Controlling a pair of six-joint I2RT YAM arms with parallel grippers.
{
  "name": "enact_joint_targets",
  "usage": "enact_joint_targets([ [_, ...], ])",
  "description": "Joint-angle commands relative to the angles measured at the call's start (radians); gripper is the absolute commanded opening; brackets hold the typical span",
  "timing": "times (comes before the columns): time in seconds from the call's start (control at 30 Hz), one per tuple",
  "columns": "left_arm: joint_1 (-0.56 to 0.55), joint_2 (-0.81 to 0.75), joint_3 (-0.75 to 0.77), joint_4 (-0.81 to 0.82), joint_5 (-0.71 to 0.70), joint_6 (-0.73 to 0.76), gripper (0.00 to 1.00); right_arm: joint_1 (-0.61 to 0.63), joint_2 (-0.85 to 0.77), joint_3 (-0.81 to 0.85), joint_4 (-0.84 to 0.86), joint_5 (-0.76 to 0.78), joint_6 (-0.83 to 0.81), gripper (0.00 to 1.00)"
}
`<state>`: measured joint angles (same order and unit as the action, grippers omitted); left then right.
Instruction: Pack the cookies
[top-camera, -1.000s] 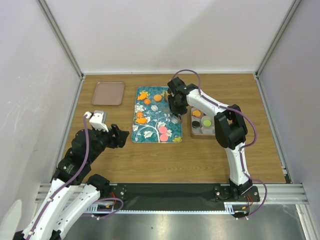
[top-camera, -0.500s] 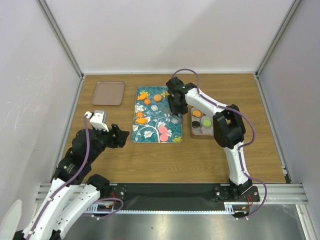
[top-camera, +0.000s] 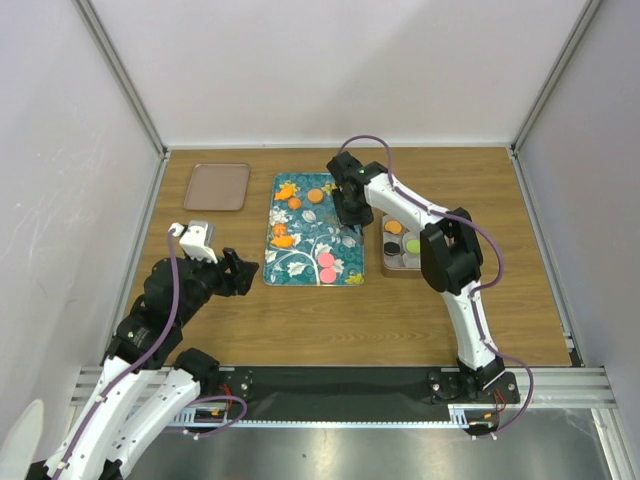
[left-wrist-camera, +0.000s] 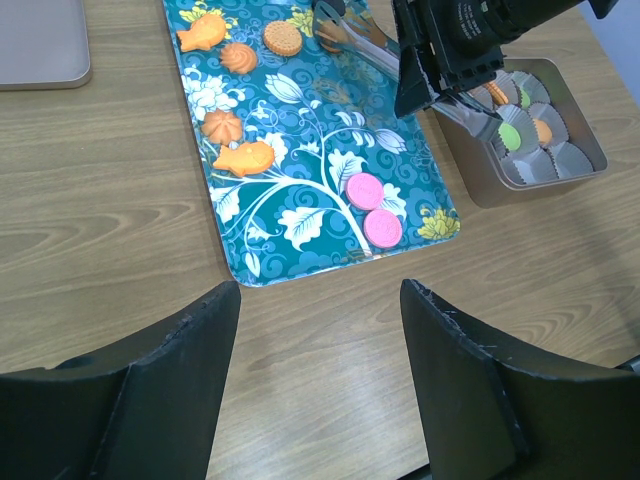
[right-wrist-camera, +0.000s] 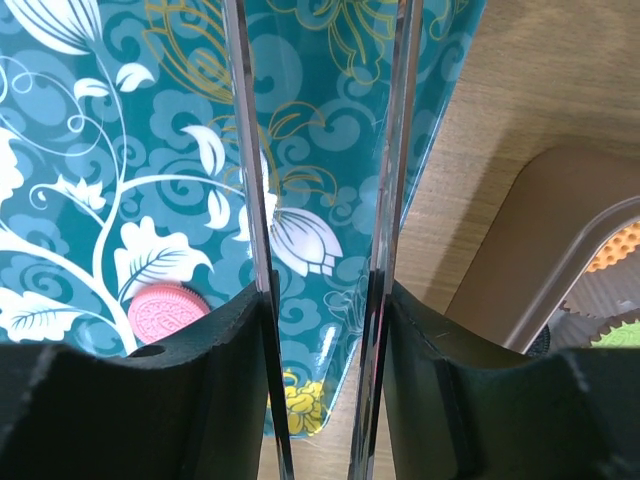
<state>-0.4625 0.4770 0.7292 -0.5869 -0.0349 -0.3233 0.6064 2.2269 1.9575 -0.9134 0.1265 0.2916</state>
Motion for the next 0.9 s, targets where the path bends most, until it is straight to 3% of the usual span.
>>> enact_joint_targets([
  [0.0, -0.007, -0.011, 0.007, 0.024, -0.008, -0.005, 0.71, 0.010, 0.019, 0.073, -0.048, 0.038, -0.017, 0.46],
  [0.67, -0.007, -0.018, 0.007, 0.025, 0.000, -0.002, 0.72, 0.038, 0.076, 0.198, -0.182, 0.087, -0.062, 0.45],
  [0.87, -0.007, -0.023, 0.007, 0.025, -0.003, -0.003, 0.72, 0.041, 0.086, 0.256, -0.223, 0.105, -0.068, 0.38],
])
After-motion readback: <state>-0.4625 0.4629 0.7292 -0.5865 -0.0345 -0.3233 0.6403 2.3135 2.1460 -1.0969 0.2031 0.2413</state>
